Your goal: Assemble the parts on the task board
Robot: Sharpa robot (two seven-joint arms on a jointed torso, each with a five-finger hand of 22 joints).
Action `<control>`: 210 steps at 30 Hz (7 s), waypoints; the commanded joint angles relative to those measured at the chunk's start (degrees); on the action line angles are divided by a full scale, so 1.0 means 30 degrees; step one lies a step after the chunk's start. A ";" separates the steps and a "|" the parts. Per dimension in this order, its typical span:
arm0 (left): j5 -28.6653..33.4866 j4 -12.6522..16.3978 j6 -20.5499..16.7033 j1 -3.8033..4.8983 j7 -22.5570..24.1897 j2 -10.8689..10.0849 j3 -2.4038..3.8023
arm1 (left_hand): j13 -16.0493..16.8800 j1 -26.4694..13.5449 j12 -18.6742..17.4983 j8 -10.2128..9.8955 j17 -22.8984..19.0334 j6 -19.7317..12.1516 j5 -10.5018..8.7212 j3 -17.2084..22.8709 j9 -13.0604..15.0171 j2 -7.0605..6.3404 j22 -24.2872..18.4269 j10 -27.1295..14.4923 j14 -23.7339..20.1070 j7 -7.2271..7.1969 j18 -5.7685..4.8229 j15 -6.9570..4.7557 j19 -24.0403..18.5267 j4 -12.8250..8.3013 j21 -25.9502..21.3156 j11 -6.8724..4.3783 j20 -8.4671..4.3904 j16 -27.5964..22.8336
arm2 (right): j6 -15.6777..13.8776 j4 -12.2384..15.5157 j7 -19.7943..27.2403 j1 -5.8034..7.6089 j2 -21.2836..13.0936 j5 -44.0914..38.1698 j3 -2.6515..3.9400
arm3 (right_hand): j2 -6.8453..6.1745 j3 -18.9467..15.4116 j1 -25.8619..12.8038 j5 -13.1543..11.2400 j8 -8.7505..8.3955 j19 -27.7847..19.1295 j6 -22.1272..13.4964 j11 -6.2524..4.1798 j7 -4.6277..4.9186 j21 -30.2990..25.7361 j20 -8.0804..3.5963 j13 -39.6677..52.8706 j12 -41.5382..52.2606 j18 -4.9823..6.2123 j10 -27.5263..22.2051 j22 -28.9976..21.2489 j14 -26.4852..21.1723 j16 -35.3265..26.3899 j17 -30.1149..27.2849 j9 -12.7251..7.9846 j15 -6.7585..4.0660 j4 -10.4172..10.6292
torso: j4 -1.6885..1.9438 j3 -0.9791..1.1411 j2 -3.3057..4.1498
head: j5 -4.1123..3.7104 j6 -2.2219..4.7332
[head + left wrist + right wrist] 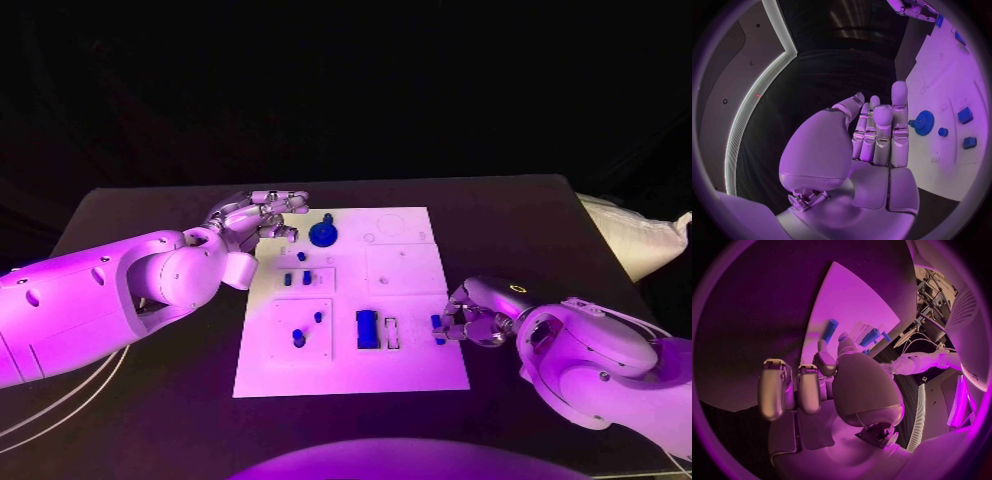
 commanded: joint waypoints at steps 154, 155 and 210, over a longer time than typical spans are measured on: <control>-0.0074 0.0140 0.0602 -0.0062 -0.0194 -0.0103 0.0019 | 0.0019 -0.0135 0.0182 0.0041 -0.0350 -0.0311 -0.0021 -0.0300 -0.0024 0.0096 -0.0113 -0.0377 -0.0364 0.0054 0.0320 0.0046 -0.0185 0.0007 -0.0170 0.0035 0.0079 -0.0174 | -0.0641 -0.1810 0.0091 -0.0680 0.3628 0.2904 0.0069 | -0.0602 0.2123 -0.0608 -0.1947 -0.0593 0.0332 0.1550 -0.0378 -0.0476 0.0561 -0.0231 0.2123 0.1390 -0.0275 0.1124 0.0989 0.1447 0.0479 0.2181 0.1130 -0.0209 -0.0591 | 0.0006 0.0043 0.0022 | 0.0536 -0.0507; -0.0074 0.0142 0.0605 -0.0062 -0.0198 -0.0106 0.0019 | 0.0019 -0.0135 0.0182 0.0041 -0.0350 -0.0311 -0.0021 -0.0300 -0.0024 0.0096 -0.0113 -0.0377 -0.0364 0.0054 0.0320 0.0046 -0.0185 0.0007 -0.0170 0.0035 0.0079 -0.0174 | -0.0689 -0.1842 0.0107 -0.0683 0.3658 0.2890 0.0068 | -0.0560 0.2121 -0.0579 -0.1945 -0.0592 0.0331 0.1553 -0.0381 -0.0478 0.0560 -0.0232 0.2130 0.1396 -0.0275 0.1128 0.0989 0.1448 0.0482 0.2186 0.1132 -0.0211 -0.0602 | 0.0012 0.0043 0.0023 | 0.0539 -0.0511; -0.0074 0.0174 0.0647 -0.0078 -0.0237 -0.0180 0.0013 | 0.0019 -0.0138 0.0204 0.0042 -0.0406 -0.0330 -0.0017 -0.0313 -0.0024 0.0132 -0.0129 -0.0412 -0.0413 0.0062 0.0319 0.0057 -0.0207 0.0019 -0.0193 0.0044 0.0088 -0.0199 | -0.1763 -0.1245 -0.0261 -0.0649 0.4383 -0.0803 0.0276 | 0.0109 0.0805 0.0124 -0.2468 -0.0263 0.0523 0.1903 -0.0571 -0.0692 0.0877 -0.0358 0.2964 0.2452 -0.0371 0.1715 0.1455 0.1517 0.0705 0.2544 0.1408 -0.0361 -0.0961 | -0.0029 0.0038 -0.0006 | 0.0704 -0.0428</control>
